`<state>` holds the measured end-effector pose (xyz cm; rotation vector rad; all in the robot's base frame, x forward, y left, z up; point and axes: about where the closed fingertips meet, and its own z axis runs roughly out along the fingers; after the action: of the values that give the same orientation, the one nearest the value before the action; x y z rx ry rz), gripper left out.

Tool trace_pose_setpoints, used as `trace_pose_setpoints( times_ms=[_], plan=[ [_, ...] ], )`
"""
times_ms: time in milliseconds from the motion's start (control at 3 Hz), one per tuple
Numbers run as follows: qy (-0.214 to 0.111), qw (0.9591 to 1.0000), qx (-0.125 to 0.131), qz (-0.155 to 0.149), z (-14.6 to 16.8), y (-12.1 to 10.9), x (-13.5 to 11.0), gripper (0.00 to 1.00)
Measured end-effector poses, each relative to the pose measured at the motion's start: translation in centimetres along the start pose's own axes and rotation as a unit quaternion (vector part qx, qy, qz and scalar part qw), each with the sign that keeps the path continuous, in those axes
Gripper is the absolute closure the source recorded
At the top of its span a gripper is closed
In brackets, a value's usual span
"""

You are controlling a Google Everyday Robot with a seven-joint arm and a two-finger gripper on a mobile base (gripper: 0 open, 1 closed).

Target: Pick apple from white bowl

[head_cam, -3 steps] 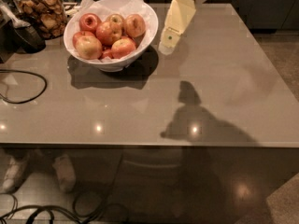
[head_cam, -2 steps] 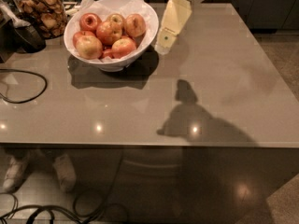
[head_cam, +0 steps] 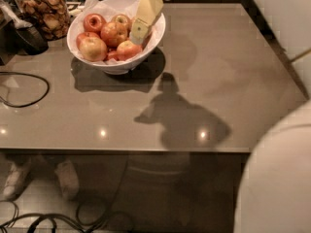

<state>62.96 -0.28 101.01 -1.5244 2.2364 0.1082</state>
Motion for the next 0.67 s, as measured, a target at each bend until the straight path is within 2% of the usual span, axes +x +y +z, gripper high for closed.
trace_pose_setpoints(
  times_ms=[333, 667],
  plan=[
    [0.001, 1.0, -0.004, 0.0, 1.3, -0.4, -2.4, 0.0],
    [0.006, 0.9999, -0.01, -0.005, 2.6, -0.6, -4.1, 0.18]
  ],
)
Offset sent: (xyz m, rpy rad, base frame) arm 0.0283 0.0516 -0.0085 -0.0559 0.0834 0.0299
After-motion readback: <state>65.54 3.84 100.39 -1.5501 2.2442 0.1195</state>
